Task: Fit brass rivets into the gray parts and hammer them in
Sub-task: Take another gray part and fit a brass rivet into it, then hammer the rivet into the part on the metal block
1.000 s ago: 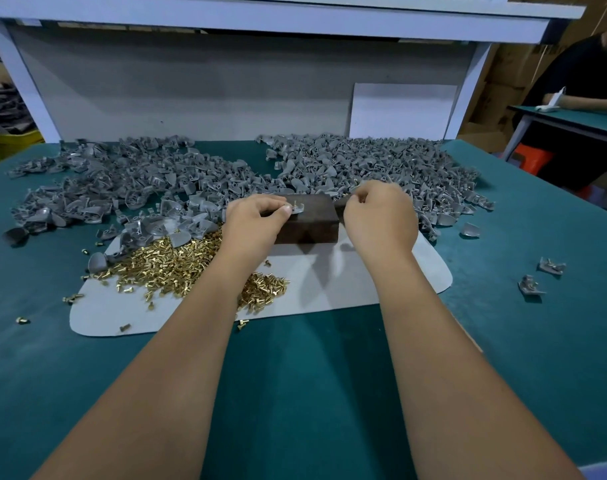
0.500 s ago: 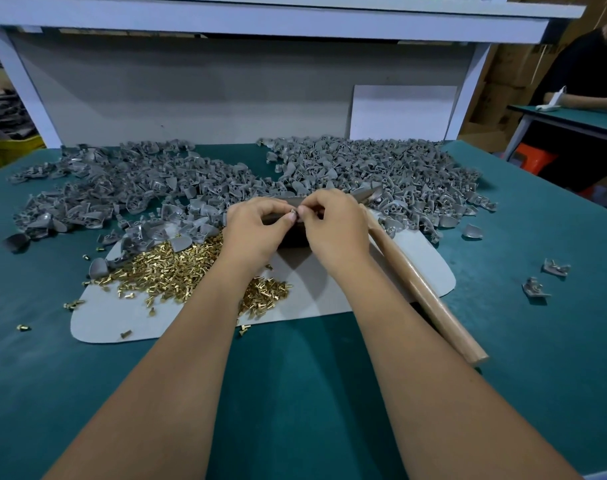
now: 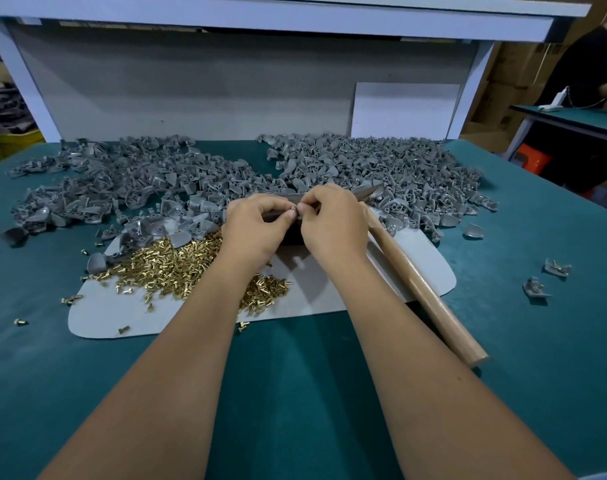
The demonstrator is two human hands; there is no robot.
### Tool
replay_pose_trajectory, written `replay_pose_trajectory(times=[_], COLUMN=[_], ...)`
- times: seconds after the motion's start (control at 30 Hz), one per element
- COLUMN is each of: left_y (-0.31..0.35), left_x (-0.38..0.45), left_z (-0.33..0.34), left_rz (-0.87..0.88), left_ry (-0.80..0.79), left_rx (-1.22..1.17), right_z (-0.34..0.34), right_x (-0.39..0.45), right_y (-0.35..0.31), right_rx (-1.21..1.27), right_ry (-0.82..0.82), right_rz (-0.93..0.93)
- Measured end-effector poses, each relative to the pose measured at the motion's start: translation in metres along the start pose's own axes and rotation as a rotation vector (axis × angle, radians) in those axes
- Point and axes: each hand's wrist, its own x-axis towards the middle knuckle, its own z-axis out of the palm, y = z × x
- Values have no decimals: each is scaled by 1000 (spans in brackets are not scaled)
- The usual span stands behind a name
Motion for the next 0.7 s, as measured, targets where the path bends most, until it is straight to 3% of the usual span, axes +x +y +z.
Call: replay_pose_trajectory(times=[0.2,0.37,0.47,0.53,0.63,0.7], left_y=[1,3,4,5,7,8], left_x=[-1,-1,-2,-3,-4,-4], left_z=[-1,-2,-2,-2,-2,-2], left_rz=[-10,-80,-92,-92,-104,-109], left_ry=[-10,-16,-16,-13,-8,-3], left_rx=[5,-52,-59,-64,-56,-46], right_z=[0,-25,-46,-57,-65,-66], right_x=[-2,4,11,11,5,-1], right_y=[2,0,7,13,23,29], right_rx=[22,230,-217,-458,-551,-610], right_ry=[-22,32,92,5,-220,-319], right_rz=[-9,151,157,212,371,369])
